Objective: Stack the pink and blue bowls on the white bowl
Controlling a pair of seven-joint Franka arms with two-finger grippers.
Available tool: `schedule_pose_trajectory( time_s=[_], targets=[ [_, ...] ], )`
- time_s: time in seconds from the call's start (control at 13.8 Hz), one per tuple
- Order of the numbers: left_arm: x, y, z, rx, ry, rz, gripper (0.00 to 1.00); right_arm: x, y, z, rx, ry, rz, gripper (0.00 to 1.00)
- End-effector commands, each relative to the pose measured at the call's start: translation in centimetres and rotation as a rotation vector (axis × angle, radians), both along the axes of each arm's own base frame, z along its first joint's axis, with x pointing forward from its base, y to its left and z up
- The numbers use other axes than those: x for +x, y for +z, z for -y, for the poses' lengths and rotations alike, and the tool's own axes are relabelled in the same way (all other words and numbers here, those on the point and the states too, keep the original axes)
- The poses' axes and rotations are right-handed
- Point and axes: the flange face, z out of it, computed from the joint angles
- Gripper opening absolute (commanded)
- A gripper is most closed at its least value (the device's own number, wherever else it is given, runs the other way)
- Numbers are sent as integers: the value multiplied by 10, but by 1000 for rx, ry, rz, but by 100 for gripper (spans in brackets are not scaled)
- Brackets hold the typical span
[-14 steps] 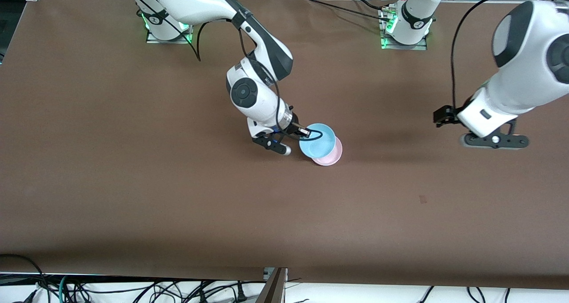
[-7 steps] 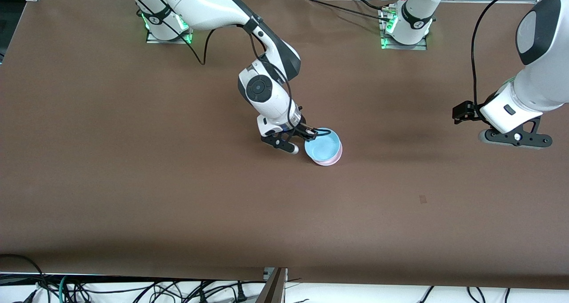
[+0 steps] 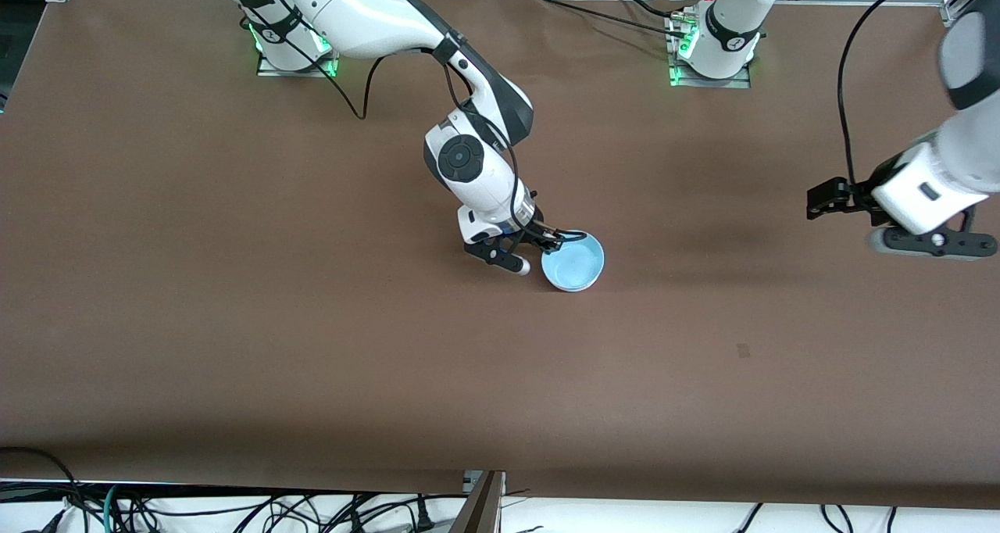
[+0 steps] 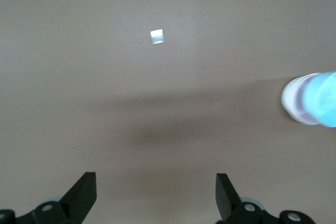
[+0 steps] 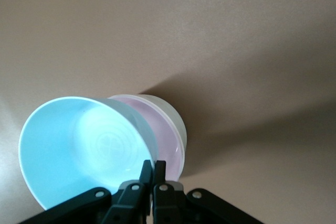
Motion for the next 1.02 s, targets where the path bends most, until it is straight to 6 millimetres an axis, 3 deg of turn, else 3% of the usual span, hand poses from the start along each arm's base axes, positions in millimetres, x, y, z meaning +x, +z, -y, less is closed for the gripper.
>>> schedule_pose_trajectory(
  time_s=[0.0, 0.94],
  targets=[
    [-5, 9, -10, -70, 25, -13, 100, 1, -3, -9, -10, -4, 24, 0],
    [-6, 4, -16, 0, 10, -30, 100, -2, -17, -9, -28, 6, 15, 0]
  ],
)
